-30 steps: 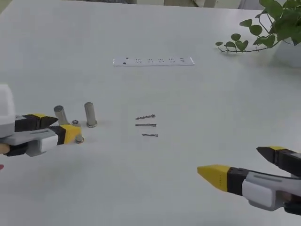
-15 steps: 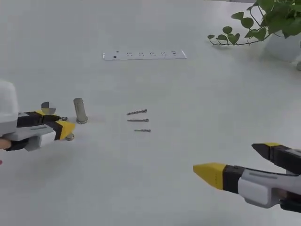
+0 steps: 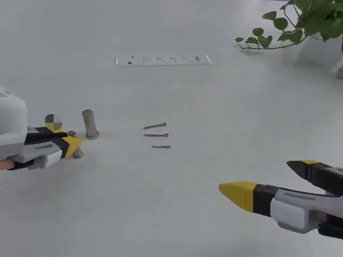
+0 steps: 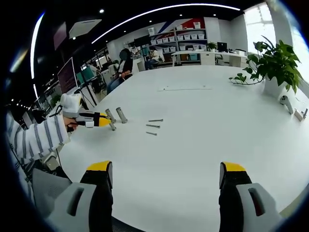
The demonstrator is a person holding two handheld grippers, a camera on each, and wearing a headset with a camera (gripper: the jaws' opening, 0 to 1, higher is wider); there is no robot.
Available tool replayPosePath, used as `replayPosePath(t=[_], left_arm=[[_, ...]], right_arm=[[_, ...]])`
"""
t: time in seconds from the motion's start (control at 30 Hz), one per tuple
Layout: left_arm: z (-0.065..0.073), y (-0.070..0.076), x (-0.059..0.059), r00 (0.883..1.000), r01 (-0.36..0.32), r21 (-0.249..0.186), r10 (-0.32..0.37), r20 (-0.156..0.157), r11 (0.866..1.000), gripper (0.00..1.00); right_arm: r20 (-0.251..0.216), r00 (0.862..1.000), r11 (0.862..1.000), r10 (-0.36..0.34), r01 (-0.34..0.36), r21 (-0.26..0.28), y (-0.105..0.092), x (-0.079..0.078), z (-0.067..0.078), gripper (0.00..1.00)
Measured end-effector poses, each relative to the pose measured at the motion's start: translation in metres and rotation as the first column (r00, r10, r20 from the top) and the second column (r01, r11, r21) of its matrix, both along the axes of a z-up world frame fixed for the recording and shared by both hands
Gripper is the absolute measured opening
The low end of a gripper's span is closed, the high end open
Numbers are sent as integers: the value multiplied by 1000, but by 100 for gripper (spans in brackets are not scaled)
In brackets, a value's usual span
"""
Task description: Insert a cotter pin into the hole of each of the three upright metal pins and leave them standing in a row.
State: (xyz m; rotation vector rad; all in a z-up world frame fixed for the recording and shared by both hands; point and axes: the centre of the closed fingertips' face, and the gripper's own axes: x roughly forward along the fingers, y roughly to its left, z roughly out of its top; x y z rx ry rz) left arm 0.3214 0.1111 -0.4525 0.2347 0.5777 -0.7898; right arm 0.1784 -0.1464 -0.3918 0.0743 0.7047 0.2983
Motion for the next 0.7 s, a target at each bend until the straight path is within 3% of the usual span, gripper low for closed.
replayPosePath(t=[0.37, 0.43, 0.57, 0.7], left_arm=[[2, 0, -3, 999, 38, 16, -38, 1, 999, 5], [6, -2, -7, 998, 63, 22, -63, 27, 998, 5], [15, -9, -14, 998, 67, -37, -66, 14, 997, 5], [22, -14, -22, 997, 79, -54, -78, 15, 995, 5]], right_arm=[[4, 1000, 1000, -1, 1, 6, 2, 1, 0, 90], [6, 1000, 1000, -3, 3, 4, 2, 2, 1, 90], [8, 1000, 1000, 0, 0, 12, 3, 1, 1, 90], [13, 1000, 1000, 8, -8, 17, 7, 0, 2, 90]])
